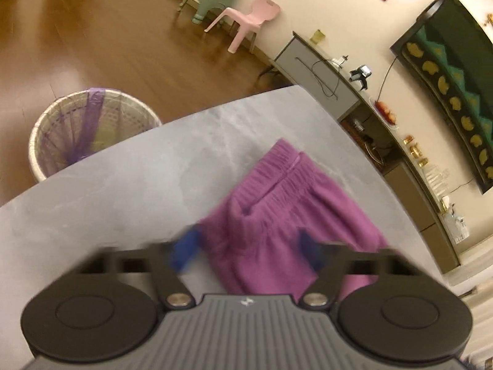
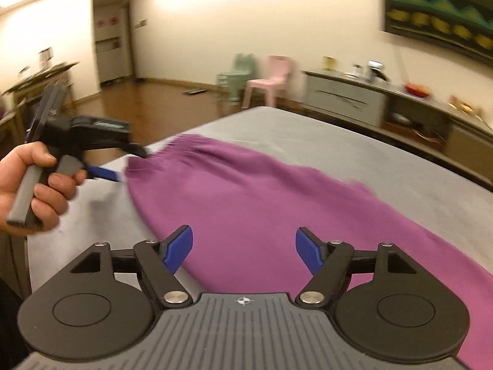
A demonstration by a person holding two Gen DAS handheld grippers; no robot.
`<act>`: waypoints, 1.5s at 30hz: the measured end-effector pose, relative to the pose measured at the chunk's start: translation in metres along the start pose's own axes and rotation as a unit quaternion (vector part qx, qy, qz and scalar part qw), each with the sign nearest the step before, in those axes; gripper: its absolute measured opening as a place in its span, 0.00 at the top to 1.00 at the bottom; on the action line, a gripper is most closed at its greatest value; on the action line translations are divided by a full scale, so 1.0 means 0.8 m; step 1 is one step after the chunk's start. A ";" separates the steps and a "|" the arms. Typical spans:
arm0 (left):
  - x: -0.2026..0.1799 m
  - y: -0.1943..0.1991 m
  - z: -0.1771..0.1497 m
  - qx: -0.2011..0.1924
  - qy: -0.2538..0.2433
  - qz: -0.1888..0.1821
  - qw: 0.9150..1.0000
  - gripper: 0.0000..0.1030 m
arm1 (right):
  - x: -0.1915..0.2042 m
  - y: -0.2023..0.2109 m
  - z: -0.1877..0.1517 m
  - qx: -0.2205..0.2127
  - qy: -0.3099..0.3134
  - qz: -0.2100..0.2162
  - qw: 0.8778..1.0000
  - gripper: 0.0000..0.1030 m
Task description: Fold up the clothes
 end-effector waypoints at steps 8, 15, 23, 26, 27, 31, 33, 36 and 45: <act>-0.011 0.016 -0.001 -0.040 -0.015 -0.022 0.999 0.86 | 0.018 -0.094 0.102 0.018 -0.123 0.028 0.992 0.21; -0.054 0.033 -0.011 -0.081 -0.113 0.006 0.990 0.86 | 0.102 -0.189 0.165 0.160 -0.048 0.086 0.982 0.08; -0.089 0.033 -0.043 -0.107 -0.225 0.043 0.968 0.86 | 0.181 -0.286 0.131 0.314 0.083 0.014 0.946 0.34; -0.100 0.040 -0.049 -0.117 -0.246 0.045 0.961 0.86 | 0.167 -0.270 0.135 0.293 0.098 0.002 0.951 0.80; -0.106 0.044 -0.051 -0.125 -0.253 0.044 0.958 0.86 | 0.160 -0.255 0.140 0.280 0.094 0.011 0.955 0.84; -0.149 0.085 -0.060 -0.174 -0.285 -0.003 0.943 0.86 | 0.107 -0.167 0.159 0.205 0.033 0.037 0.977 0.85; -0.175 0.099 -0.073 -0.188 -0.310 -0.026 0.932 0.86 | 0.067 -0.120 0.154 0.172 -0.015 0.040 0.984 0.85; -0.218 0.104 -0.104 -0.194 -0.359 -0.051 0.912 0.86 | 0.006 -0.048 0.148 0.122 -0.087 0.044 0.988 0.85; -0.319 0.070 -0.233 -0.131 -0.527 -0.085 0.836 0.82 | -0.178 0.033 0.011 0.089 -0.305 -0.001 0.948 0.83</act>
Point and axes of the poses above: each gripper's, at about its wrist camera, not at the fingertips, and y roughly against the way its jaws point, x to its left, z to its top, the point moved 5 cm from there along -y, roughly the way its jaws point, and after that the axes turned 11 degrees about -y, right-handed, at the moved point
